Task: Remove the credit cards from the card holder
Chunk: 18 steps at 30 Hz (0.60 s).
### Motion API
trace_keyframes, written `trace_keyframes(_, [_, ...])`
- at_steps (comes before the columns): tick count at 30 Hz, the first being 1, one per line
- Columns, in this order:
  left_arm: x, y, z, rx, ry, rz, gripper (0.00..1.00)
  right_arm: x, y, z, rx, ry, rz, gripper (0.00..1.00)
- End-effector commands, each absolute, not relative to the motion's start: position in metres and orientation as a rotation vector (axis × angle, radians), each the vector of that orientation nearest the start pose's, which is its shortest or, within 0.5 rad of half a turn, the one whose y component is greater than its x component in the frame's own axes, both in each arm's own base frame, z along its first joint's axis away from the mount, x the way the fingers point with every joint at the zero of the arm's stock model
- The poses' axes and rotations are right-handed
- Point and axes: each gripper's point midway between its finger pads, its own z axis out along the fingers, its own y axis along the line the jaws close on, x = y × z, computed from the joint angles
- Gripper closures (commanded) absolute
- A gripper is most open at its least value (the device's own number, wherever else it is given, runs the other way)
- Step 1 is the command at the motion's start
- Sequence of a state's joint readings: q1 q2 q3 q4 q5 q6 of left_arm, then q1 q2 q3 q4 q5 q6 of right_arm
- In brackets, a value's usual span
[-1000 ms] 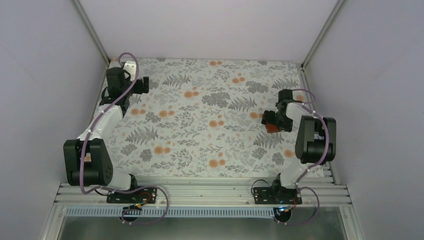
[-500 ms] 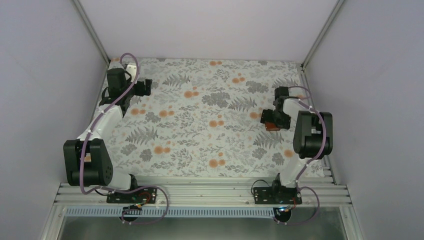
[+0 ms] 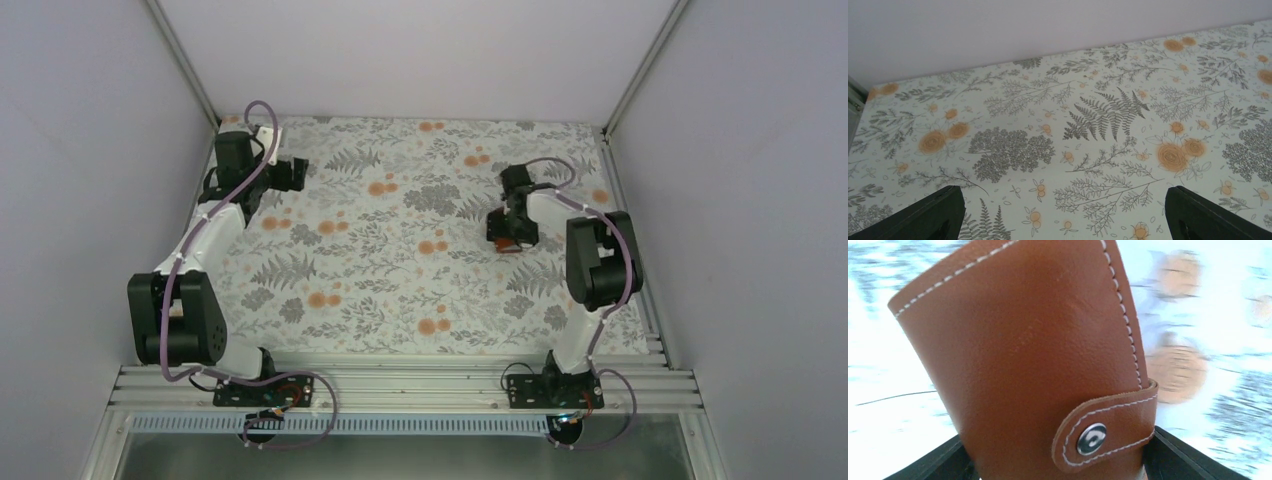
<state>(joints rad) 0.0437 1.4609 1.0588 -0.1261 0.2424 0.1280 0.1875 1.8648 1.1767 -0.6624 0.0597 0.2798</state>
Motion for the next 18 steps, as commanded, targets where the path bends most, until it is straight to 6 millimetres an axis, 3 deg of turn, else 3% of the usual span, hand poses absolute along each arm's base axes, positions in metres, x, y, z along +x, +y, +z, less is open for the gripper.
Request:
trace_keyframes(1, [0.450,-0.027,0.214,0.282,2.101,-0.189,0.00,0.383,0.124,0.025,0.038,2.881,0.185,0.30])
trace_keyframes(3, [0.448,-0.033,0.213,0.302,2.116,-0.233,0.03,0.393,0.151,0.040,0.003,2.820,0.270,0.31])
trace_keyframes(6, [0.444,-0.049,0.214,0.350,2.143,-0.334,0.15,0.405,0.198,0.070,-0.081,2.719,0.457,0.31])
trace_keyframes(10, [0.432,-0.088,0.219,0.454,2.174,-0.539,0.22,0.417,0.247,0.123,-0.147,2.556,0.610,0.35])
trace_keyframes(12, [0.421,-0.111,0.229,0.505,2.161,-0.669,0.21,0.418,0.279,0.152,-0.202,2.462,0.710,0.33])
trace_keyframes(16, [0.397,-0.149,0.260,0.607,2.043,-0.940,0.00,0.409,0.346,0.214,-0.343,2.273,0.942,0.34])
trace_keyframes(18, [0.388,-0.162,0.275,0.647,1.994,-0.997,0.00,0.401,0.371,0.237,-0.390,2.202,0.999,0.34])
